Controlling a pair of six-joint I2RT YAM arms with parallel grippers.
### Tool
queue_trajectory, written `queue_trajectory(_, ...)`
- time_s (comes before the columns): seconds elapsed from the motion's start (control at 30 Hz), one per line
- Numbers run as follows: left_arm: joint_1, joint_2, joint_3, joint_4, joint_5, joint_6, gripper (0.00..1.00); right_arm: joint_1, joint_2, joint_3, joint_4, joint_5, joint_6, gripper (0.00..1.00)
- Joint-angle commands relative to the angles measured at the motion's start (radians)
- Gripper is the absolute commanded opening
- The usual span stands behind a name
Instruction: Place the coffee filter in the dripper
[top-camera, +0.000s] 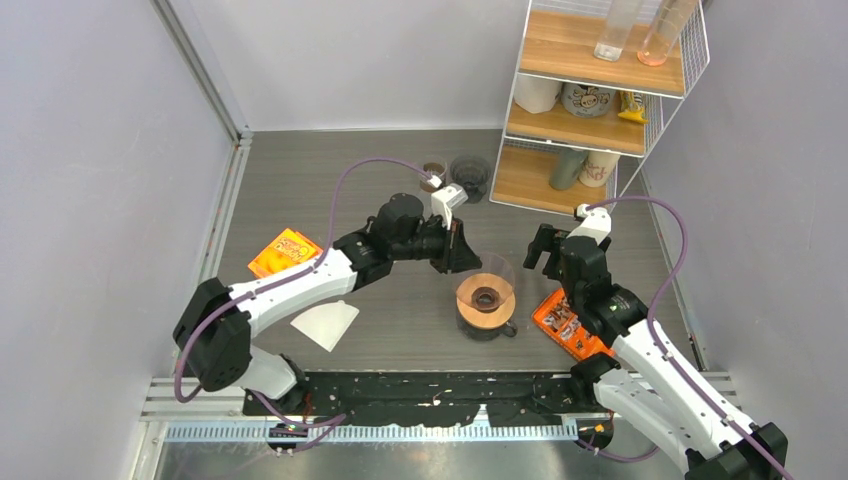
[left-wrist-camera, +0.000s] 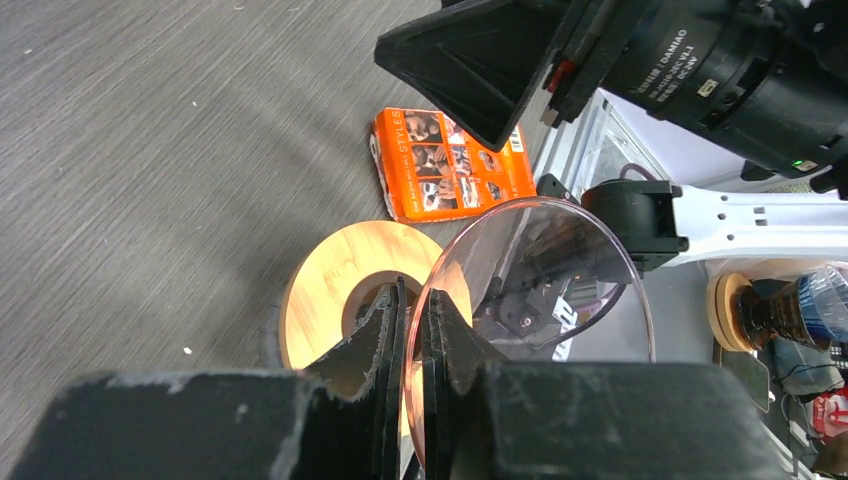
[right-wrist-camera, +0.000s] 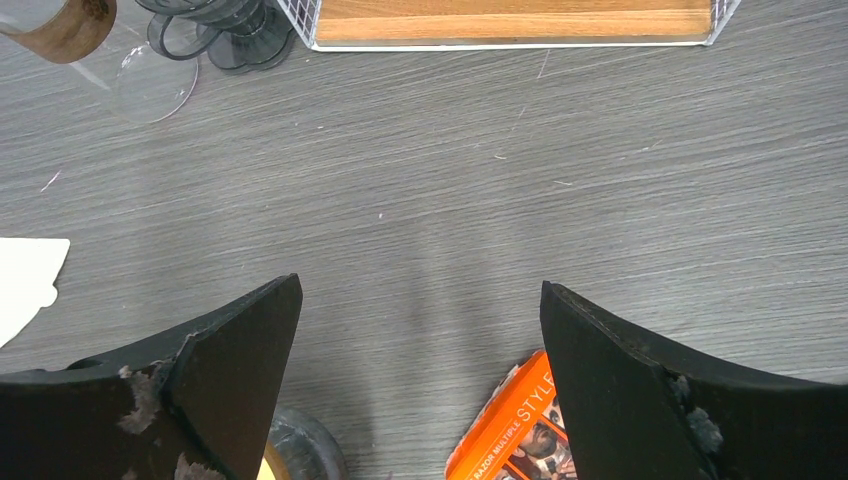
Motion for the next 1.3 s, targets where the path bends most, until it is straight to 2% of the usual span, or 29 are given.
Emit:
queue_trajectory(0.0, -0.01, 0.01, 0.025, 0.069, 0.014, -0.013, 0.0, -0.004, -0.014, 0.0, 0.042, 0.018, -0.006, 0.95)
queue_trajectory(0.33, -0.03, 0.09, 0.038, 0.075, -0.033, 0.0, 0.0, -0.004, -0.013, 0.008, 0.031, 0.014, -0.012, 0.95)
queue_trajectory(0.77, -0.048, 0.112, 0.042, 0.008, -0.131, 0.072, 0.0, -0.004, -0.04, 0.025, 0.027, -0.011, -0.021, 0.95)
queue_trajectory(1.03, -0.065, 0.093, 0.04, -0.041, -0.231, 0.144, 0.0, -0.004, -0.084, 0.079, -0.01, -0.202, -0.024, 0.96)
queue_trajectory(1.27, -0.066, 0.092, 0.032, -0.041, -0.249, 0.159, 0.0, -0.004, -0.127, 0.18, -0.168, -0.311, -0.034, 0.96)
